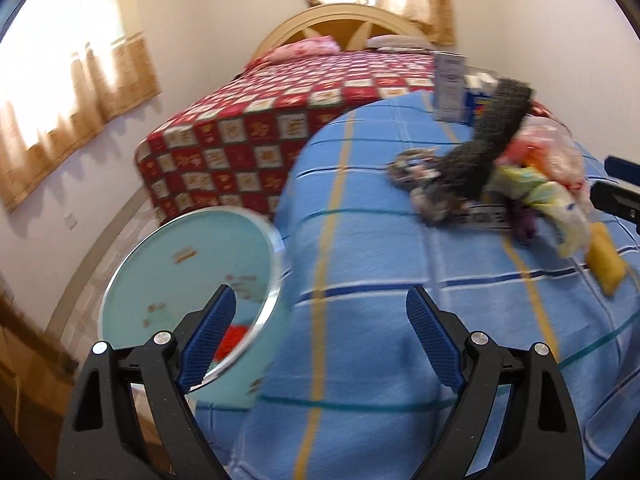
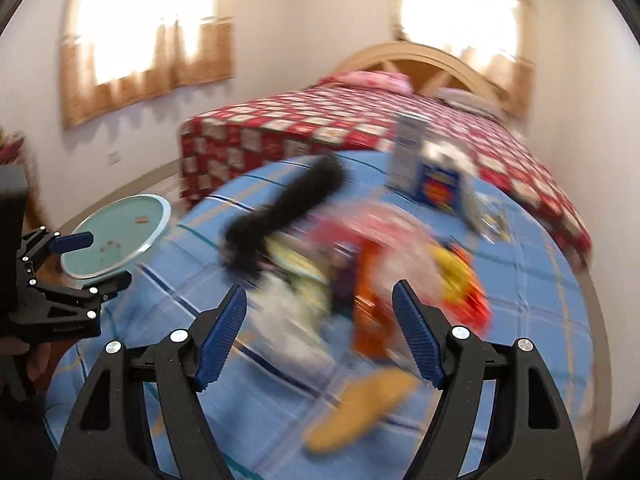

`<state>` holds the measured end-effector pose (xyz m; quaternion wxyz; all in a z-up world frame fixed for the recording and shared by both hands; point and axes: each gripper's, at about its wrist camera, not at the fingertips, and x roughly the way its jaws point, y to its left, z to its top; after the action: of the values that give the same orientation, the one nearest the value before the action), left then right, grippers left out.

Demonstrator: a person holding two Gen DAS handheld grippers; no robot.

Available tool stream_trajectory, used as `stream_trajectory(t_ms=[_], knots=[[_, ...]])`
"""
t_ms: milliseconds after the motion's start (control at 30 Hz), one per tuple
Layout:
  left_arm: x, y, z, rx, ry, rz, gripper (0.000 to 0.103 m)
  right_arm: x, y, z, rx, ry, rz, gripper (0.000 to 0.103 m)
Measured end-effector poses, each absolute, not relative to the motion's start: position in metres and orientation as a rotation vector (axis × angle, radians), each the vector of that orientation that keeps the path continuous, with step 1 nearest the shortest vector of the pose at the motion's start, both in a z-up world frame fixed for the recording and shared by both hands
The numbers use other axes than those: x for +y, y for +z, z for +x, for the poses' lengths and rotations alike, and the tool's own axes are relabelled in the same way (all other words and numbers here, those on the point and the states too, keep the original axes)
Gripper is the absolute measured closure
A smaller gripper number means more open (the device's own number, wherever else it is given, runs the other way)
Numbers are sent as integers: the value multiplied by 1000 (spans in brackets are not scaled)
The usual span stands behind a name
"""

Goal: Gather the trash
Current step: 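Grasp the black rope bundle with the left tool while the right tool grasps the clear plastic bag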

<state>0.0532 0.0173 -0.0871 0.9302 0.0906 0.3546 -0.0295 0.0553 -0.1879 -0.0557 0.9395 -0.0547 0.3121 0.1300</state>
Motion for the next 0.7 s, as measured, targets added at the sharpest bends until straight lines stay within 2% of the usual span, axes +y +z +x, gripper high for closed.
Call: stream_trajectory(t_ms=[167,400,533,700], knots=[[-1,-83,54,715,-92,181,17,-198,-62,54,661,269,-70,28],[29,-83,53,721,-13,160,17,-184,-65,63,635,308,-61,28],[39,-89,61,737,11,146,17,-212,-49,67,577,213,-28,29],[29,-92,73,728,-13,162,17,-245,-52,86,616,135,-4,34]])
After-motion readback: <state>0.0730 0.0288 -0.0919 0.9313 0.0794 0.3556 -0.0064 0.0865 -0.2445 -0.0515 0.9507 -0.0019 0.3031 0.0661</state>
